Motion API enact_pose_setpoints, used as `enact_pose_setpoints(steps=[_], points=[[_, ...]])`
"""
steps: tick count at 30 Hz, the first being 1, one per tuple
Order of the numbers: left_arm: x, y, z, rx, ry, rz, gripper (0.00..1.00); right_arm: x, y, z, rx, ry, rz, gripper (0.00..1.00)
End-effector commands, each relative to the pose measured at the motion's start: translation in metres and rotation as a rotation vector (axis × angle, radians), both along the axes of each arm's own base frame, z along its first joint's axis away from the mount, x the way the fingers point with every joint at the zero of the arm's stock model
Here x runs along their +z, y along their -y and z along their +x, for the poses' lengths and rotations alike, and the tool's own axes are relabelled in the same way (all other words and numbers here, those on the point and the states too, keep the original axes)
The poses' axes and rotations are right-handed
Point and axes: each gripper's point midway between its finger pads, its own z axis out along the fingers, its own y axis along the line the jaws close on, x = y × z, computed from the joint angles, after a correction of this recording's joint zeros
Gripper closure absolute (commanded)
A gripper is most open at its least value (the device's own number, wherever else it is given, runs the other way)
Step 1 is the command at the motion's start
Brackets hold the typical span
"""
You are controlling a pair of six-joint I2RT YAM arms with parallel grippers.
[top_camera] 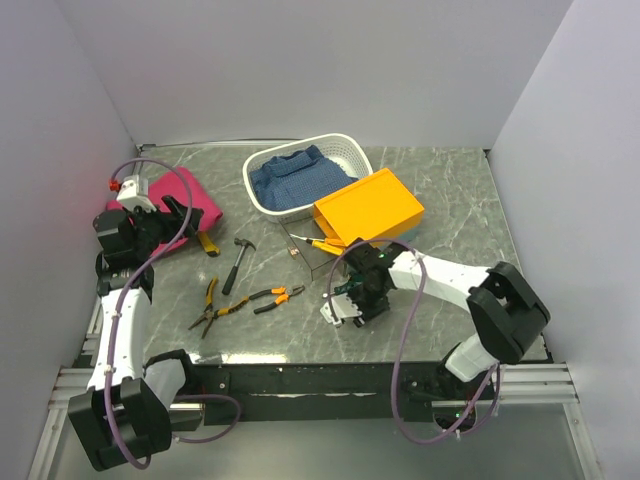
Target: Sort the tools into containers
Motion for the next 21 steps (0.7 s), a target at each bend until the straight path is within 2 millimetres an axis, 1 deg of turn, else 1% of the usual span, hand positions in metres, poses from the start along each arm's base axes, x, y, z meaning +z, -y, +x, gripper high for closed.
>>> enact_pose_setpoints(steps=[1,2,3,4,5,7,8,9,11,12,14,15,16,17,18,19,21], points=[[0.022,0.003,0.002,-0.021,0.080,0.009,0.16,0.074,-0.013,-0.008,-0.101,-0.022,0.146,0.86],[0.022,0.004,0.002,-0.025,0.084,0.007,0.16,0.098,-0.018,-0.006,-0.132,-0.027,0.174,0.87],[0.019,0.003,0.002,-0.023,0.079,0.003,0.16,0.113,-0.020,-0.005,-0.146,-0.030,0.197,0.87],[0.021,0.004,0.003,-0.017,0.089,-0.006,0.16,0.126,-0.020,-0.013,-0.163,-0.084,0.209,0.87],[0.019,0.003,0.005,-0.011,0.083,-0.016,0.16,0.156,-0.030,-0.004,-0.192,-0.066,0.269,0.87],[0.019,0.003,0.005,-0.001,0.091,-0.036,0.16,0.182,-0.043,-0.002,-0.238,-0.117,0.339,0.87],[0.023,0.003,0.006,-0.001,0.112,-0.036,0.15,0.208,-0.053,0.005,-0.265,-0.103,0.396,0.88],[0.022,0.003,0.006,0.001,0.115,-0.041,0.15,0.213,-0.059,0.009,-0.277,-0.110,0.406,0.88],[0.023,0.004,0.006,-0.003,0.124,-0.046,0.15,0.229,-0.070,0.023,-0.318,-0.089,0.457,0.89],[0.024,0.005,0.006,-0.006,0.125,-0.046,0.15,0.228,-0.076,0.030,-0.341,-0.088,0.466,0.89],[0.026,0.005,0.004,-0.011,0.129,-0.044,0.15,0.236,-0.089,0.048,-0.397,-0.073,0.521,0.90],[0.025,0.006,0.004,-0.011,0.126,-0.043,0.15,0.231,-0.096,0.055,-0.422,-0.087,0.519,0.90],[0.027,0.006,0.002,-0.014,0.134,-0.040,0.15,0.239,-0.106,0.064,-0.468,-0.099,0.556,0.90],[0.027,0.006,0.002,-0.011,0.131,-0.039,0.15,0.240,-0.112,0.070,-0.499,-0.114,0.567,0.90],[0.027,0.007,0.001,-0.012,0.128,-0.042,0.15,0.232,-0.120,0.077,-0.541,-0.146,0.559,0.90],[0.027,0.007,0.000,-0.014,0.129,-0.041,0.15,0.239,-0.129,0.084,-0.595,-0.169,0.592,0.90],[0.026,0.008,-0.001,-0.015,0.127,-0.045,0.15,0.232,-0.137,0.094,-0.658,-0.186,0.594,0.89]])
